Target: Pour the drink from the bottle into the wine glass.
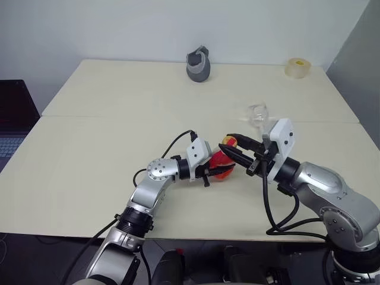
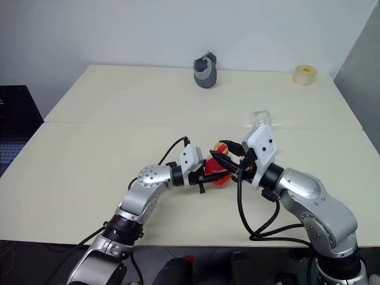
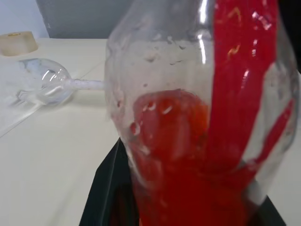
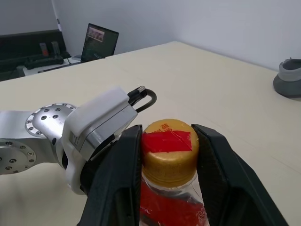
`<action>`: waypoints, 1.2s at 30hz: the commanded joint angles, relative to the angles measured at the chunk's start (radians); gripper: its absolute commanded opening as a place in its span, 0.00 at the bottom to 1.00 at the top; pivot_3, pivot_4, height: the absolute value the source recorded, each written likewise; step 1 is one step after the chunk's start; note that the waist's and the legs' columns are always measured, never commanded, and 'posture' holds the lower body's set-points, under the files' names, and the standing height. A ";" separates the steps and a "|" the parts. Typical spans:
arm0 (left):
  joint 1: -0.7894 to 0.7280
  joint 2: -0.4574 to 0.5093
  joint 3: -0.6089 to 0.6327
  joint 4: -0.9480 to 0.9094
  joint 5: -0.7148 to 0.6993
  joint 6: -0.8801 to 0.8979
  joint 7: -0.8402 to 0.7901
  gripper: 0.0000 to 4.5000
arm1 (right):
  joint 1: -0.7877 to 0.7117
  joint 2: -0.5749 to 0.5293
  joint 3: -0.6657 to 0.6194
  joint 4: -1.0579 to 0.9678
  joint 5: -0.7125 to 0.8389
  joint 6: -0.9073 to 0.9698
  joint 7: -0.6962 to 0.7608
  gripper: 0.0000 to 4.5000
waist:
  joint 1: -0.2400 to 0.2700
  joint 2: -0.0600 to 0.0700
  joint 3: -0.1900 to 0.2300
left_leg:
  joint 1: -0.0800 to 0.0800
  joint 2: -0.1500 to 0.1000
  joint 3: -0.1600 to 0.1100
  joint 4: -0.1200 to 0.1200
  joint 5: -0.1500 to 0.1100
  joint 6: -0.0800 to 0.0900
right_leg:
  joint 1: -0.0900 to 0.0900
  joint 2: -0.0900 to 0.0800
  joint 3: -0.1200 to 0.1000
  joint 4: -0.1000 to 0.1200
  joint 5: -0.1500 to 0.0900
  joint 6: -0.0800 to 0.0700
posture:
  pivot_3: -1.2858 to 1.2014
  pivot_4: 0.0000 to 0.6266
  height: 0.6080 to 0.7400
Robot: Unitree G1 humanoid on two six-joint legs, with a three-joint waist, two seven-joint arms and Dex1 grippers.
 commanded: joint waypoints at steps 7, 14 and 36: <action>-0.014 0.029 -0.016 -0.084 -0.047 -0.001 -0.099 0.22 | -0.218 -0.256 0.049 0.380 -0.016 -0.172 0.568 0.28 | 0.000 0.001 0.001 | 0.001 -0.001 0.002 0.000 0.000 0.000 | 0.000 0.000 -0.002 -0.001 0.000 0.000 | 0.52 0.24 1.00; 0.001 0.046 -0.027 -0.099 -0.053 -0.008 -0.136 0.20 | -0.385 -0.289 0.150 0.616 -0.074 -0.239 0.780 0.28 | -0.002 0.002 0.002 | 0.001 0.001 0.002 -0.001 0.000 0.001 | 0.000 0.000 -0.002 -0.001 0.000 0.000 | 0.52 0.24 1.00; -0.031 0.000 0.018 -0.030 -0.084 0.040 -0.074 0.18 | -0.045 0.022 0.000 -0.018 -0.074 -0.110 0.009 0.97 | 0.001 0.003 0.001 | 0.000 0.000 -0.002 0.001 0.000 0.000 | 0.000 0.000 -0.002 0.002 0.000 0.000 | 0.52 0.24 1.00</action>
